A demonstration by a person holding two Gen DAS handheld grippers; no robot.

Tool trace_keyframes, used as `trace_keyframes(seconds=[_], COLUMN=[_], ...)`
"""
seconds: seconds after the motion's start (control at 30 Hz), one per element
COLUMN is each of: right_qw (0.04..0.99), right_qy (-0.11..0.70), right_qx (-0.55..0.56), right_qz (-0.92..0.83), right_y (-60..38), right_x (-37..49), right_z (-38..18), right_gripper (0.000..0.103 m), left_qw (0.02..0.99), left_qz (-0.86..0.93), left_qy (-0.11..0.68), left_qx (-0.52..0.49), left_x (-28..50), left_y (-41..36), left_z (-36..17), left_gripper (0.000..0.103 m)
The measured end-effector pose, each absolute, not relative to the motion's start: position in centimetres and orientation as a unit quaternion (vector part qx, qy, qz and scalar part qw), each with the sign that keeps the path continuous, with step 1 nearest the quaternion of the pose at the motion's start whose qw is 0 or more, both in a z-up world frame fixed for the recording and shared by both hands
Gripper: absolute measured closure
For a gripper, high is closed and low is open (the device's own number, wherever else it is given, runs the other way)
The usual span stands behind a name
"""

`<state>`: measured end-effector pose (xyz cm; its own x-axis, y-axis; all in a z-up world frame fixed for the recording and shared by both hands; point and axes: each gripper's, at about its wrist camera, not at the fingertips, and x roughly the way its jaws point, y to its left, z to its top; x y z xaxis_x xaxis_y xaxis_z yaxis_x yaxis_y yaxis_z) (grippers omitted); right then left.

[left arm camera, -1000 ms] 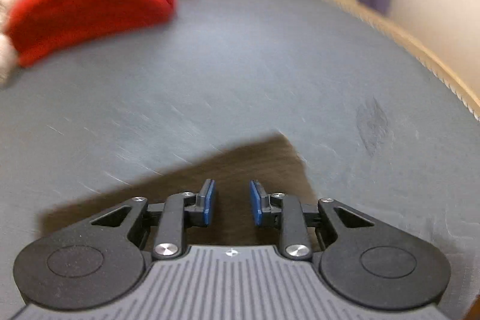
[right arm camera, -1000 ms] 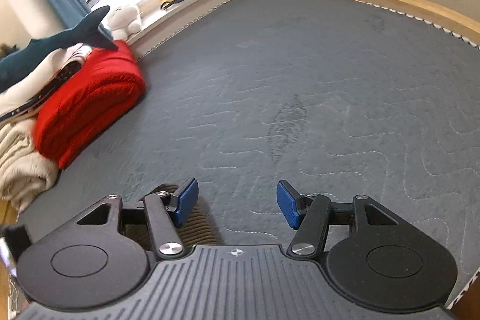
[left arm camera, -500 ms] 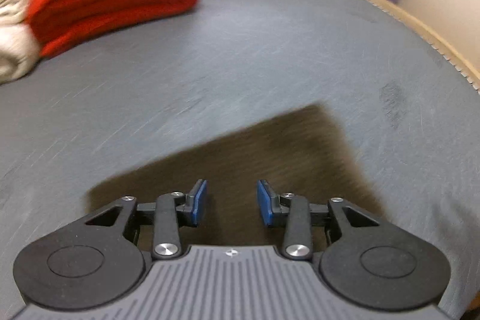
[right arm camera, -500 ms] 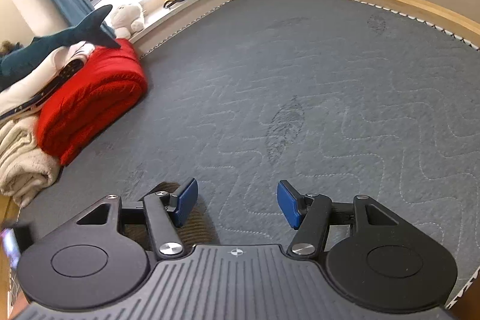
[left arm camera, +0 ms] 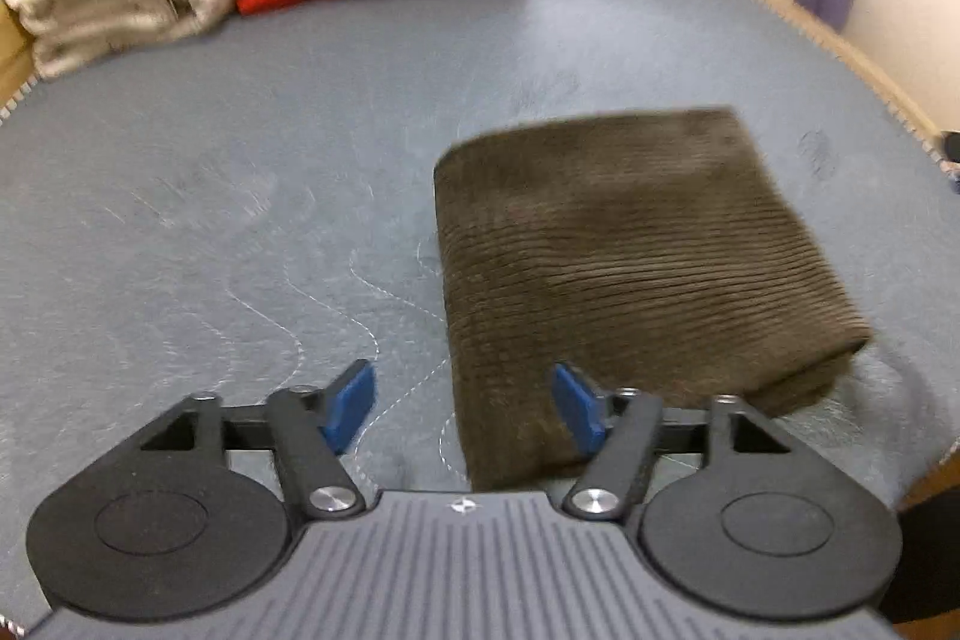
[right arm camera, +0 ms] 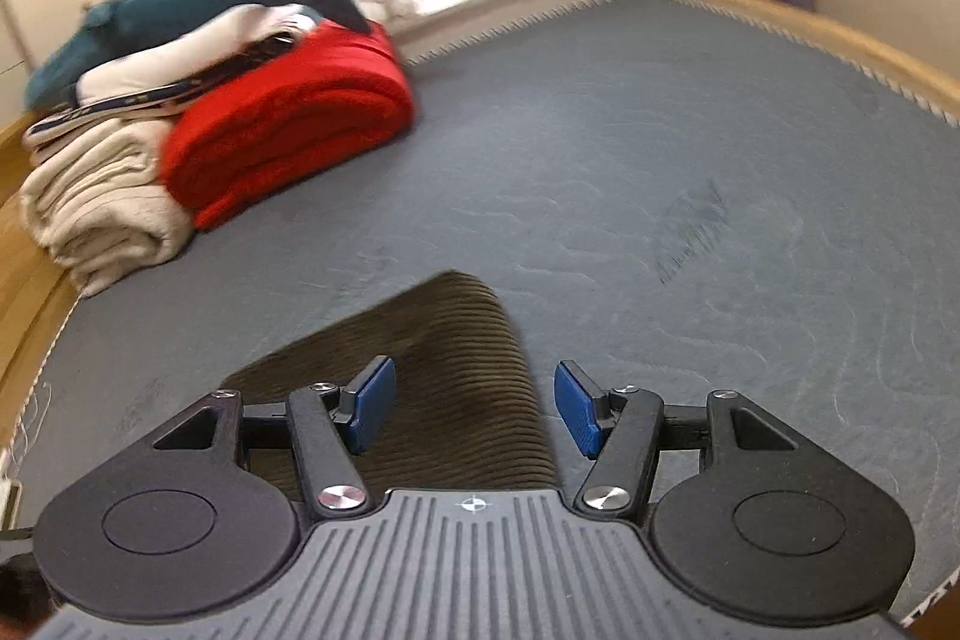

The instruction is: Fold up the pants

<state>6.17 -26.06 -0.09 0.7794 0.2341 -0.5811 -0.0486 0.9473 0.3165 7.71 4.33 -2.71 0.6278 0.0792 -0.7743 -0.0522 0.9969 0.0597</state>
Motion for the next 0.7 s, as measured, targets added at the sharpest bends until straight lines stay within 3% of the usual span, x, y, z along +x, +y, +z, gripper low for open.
trace_keyframes(seconds=[0.13, 0.2, 0.27, 0.37, 0.43, 0.6, 0.7], right_qw=[0.941, 0.943, 0.949, 0.959, 0.960, 0.927, 0.928], right_qy=[0.308, 0.299, 0.279, 0.254, 0.253, 0.359, 0.360], right_qx=[0.115, 0.116, 0.106, 0.061, 0.036, 0.022, 0.007], right_qz=[0.081, 0.086, 0.100, 0.112, 0.117, 0.101, 0.096], right_y=[-23.6, -22.8, -22.2, -21.2, -20.7, -19.5, -19.1], right_x=[4.4, 3.2, 1.4, -1.4, -2.8, -2.2, -1.9], right_z=[0.6, 1.7, 2.8, 2.7, 1.2, -4.1, -4.6], right_gripper=[0.042, 0.042, 0.037, 0.020, 0.015, 0.015, 0.014], left_qw=[0.935, 0.943, 0.947, 0.939, 0.924, 0.895, 0.900], left_qz=[0.074, 0.084, 0.076, 0.048, 0.055, 0.066, 0.049], left_qy=[0.347, 0.322, 0.313, 0.336, 0.376, 0.440, 0.432], left_qx=[0.025, 0.014, -0.017, -0.047, -0.046, -0.034, -0.031], left_x=[2.8, 1.2, 0.0, -0.3, 0.3, 2.8, 3.9], left_y=[2.0, 1.0, 0.4, -0.5, -1.2, -2.0, -2.3], left_z=[0.5, 1.9, 2.6, 1.1, -1.1, -4.9, -5.3], left_gripper=[0.013, 0.002, 0.001, 0.000, 0.000, 0.001, 0.001])
